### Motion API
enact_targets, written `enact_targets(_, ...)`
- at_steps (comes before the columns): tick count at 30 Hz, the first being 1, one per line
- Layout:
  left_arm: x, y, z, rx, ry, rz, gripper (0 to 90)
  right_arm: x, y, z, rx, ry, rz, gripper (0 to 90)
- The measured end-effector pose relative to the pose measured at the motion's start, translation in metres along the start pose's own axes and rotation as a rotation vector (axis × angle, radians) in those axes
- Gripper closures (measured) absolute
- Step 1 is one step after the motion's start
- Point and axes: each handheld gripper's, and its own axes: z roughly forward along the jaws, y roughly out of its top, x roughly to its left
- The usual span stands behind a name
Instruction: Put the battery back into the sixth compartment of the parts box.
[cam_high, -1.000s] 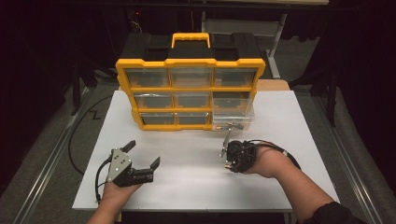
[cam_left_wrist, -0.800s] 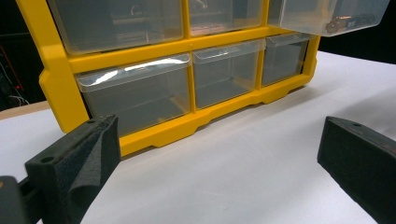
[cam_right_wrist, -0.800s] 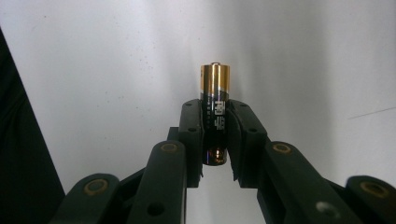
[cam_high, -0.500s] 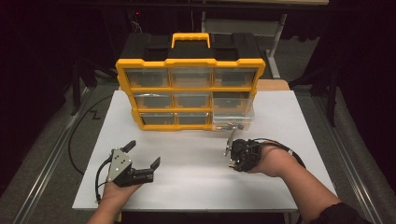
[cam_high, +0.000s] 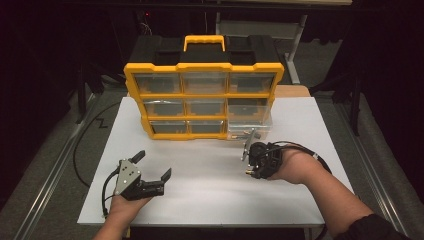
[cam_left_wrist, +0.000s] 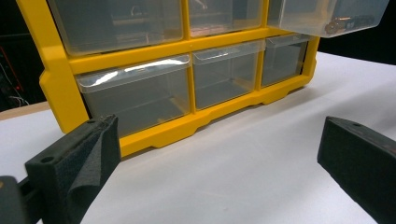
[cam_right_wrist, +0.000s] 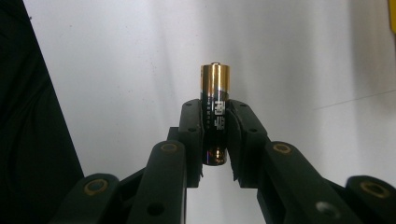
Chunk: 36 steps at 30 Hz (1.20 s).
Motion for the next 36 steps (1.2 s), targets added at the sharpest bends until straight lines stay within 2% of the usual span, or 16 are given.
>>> enact_targets(4,0.0,0.0,0.0,-0.002,0.0,-0.003,0.4,-0.001,0.001,-0.006,0.0,-0.007,-0.002,78.6)
enact_targets(6,0.0,0.0,0.0,-0.001,0.0,-0.003,0.4,-0.003,0.001,-0.01,-0.016,-0.009,0.001,78.6)
enact_targets(19,0.0,0.0,0.001,0.003,-0.003,-0.008,0.4,-0.007,0.003,-0.026,0.001,-0.007,0.007,78.6)
enact_targets(36,-0.001,0.0,0.0,-0.001,-0.005,-0.001,0.4,-0.011,0.01,-0.056,-0.002,-0.041,-0.008,78.7)
